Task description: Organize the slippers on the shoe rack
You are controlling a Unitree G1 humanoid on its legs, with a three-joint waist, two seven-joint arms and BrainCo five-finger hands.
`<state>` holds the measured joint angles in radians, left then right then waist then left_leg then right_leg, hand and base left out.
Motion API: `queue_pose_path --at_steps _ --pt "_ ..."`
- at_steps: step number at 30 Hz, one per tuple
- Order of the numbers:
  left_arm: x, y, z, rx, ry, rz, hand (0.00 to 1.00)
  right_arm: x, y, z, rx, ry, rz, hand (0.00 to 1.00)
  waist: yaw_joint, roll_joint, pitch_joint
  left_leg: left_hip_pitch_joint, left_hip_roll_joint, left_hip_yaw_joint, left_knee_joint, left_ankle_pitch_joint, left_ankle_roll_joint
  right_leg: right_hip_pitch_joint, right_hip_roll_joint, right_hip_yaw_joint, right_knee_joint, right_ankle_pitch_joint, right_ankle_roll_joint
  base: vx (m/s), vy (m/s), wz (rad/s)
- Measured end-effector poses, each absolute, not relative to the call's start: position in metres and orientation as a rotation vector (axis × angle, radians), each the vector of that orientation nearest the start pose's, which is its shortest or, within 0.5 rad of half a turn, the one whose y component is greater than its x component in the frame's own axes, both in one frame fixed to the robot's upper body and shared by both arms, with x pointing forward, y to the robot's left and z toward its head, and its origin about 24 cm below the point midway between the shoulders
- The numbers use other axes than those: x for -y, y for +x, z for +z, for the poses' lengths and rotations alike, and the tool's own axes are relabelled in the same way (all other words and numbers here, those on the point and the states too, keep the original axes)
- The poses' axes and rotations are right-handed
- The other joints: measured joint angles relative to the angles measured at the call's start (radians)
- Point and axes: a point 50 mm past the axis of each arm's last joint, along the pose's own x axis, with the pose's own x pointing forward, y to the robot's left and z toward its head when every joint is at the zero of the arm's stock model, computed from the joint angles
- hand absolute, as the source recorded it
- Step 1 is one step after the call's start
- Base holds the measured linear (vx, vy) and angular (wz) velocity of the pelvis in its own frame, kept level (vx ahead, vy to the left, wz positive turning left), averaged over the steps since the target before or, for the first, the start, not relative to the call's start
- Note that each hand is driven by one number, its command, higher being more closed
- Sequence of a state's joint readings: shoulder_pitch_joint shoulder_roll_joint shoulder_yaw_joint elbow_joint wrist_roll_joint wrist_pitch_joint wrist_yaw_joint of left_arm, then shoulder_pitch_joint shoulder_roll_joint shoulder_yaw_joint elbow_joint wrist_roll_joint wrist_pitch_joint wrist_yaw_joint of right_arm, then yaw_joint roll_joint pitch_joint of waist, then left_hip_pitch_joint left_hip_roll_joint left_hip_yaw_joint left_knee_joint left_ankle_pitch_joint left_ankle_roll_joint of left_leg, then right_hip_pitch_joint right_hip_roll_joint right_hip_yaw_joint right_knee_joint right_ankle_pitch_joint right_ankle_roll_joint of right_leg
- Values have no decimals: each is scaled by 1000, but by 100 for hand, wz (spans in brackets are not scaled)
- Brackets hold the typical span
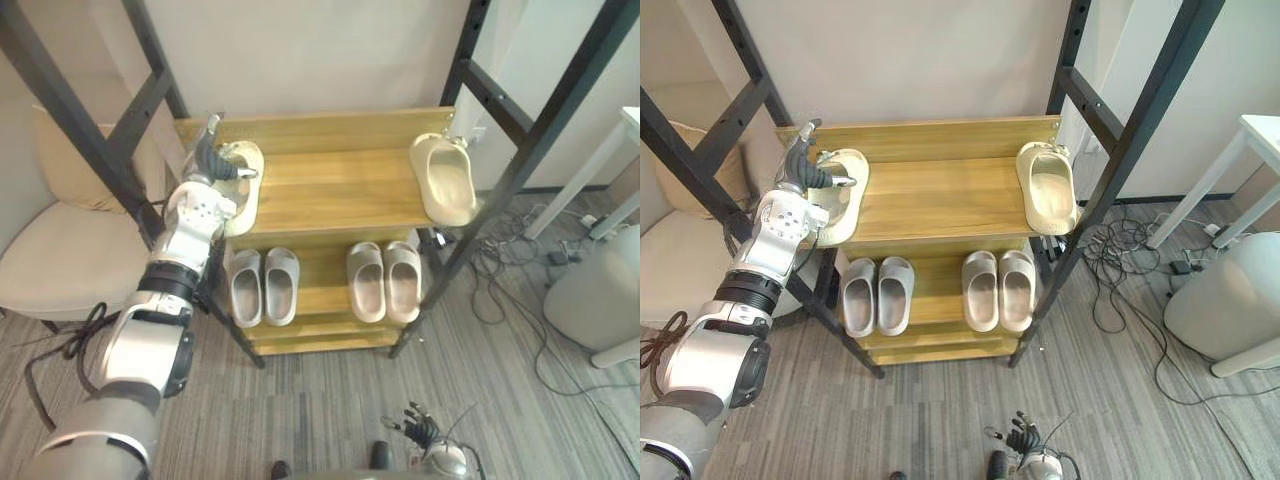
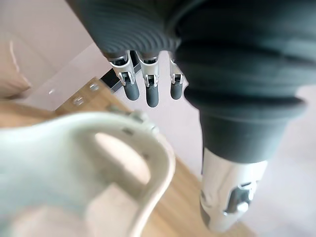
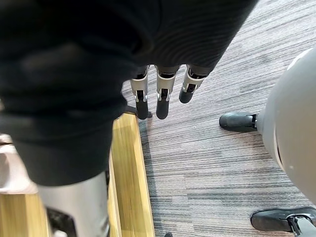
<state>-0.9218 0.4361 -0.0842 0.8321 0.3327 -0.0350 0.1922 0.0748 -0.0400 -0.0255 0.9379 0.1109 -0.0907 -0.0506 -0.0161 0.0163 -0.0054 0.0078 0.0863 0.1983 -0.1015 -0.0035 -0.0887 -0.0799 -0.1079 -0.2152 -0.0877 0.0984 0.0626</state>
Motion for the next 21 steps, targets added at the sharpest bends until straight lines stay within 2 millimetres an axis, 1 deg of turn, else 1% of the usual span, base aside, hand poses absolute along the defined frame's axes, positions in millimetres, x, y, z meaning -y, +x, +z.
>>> queue_pose_path --at_steps 3,7,13,17,21 --pt "-221 400 183 182 749 261 0 173 132 -146 -908 60 -165 0 0 -1 0 -6 0 8 0 0 0 -10 1 6 0 5 -1 -5 -6 -9" --pt "-221 401 184 179 782 263 0 171 135 -145 -902 55 -152 0 1 -4 -1 -5 0 9 0 0 0 -9 0 7 0 7 -1 0 0 0" --pt "-222 401 184 174 784 267 0 168 135 -145 -903 46 -140 0 3 -9 -2 -8 0 13 0 0 0 -15 0 9 0 8 0 -3 -1 -1" --pt "-221 403 191 183 784 274 0 168 138 -144 -896 46 -139 0 6 -12 -4 -25 2 17 0 2 -2 -34 1 11 0 11 -1 -6 -3 -2" --pt "-224 404 193 171 806 283 0 167 142 -143 -887 46 -137 0 6 -12 -4 -25 2 26 0 2 -2 -39 2 16 0 12 -3 -1 -7 -4"
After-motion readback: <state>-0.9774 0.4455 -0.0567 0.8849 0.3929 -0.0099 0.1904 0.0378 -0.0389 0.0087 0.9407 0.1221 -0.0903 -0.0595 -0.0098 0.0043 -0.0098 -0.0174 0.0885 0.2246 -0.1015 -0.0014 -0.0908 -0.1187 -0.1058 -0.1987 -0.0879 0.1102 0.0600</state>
